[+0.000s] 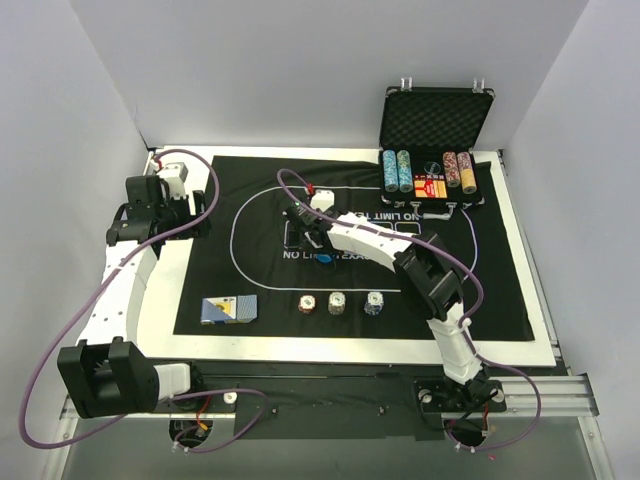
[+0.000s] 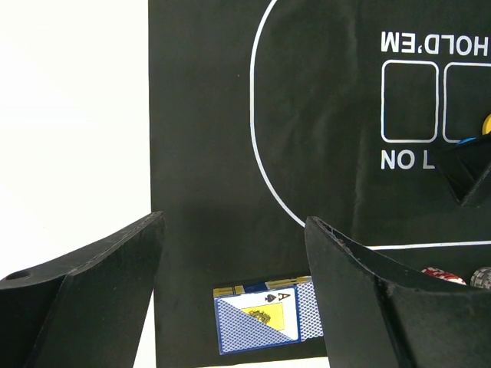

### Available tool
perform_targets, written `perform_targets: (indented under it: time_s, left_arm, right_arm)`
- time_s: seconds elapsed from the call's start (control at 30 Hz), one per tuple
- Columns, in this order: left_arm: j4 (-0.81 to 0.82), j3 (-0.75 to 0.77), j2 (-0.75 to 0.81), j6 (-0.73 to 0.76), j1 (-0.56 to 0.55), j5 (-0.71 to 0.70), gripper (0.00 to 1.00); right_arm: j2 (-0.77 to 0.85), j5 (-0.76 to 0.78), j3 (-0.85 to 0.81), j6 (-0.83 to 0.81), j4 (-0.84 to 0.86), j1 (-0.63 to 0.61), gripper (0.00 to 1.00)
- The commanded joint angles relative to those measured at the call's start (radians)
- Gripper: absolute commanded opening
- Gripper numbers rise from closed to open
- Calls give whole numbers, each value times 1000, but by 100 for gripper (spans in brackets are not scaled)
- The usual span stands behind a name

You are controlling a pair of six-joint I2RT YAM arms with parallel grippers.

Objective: Distribute texas hold em gaming equipment

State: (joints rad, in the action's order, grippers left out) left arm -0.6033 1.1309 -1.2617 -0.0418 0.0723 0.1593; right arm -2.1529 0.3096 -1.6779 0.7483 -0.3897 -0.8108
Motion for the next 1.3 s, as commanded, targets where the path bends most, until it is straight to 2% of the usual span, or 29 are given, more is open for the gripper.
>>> perform_targets:
  time_s: [0.0, 0.63, 1.27]
  left_arm:
    - [4, 40, -13, 13, 9, 19, 84]
    - [22, 27, -38, 10, 15, 40, 84]
    - [34, 17, -47, 8, 46, 23, 84]
  right_arm:
    - [-16, -41, 41, 43, 32, 16, 89]
    - [-12, 2, 133, 42, 46, 33, 87]
    - [-61, -27, -14, 42, 20, -53, 47]
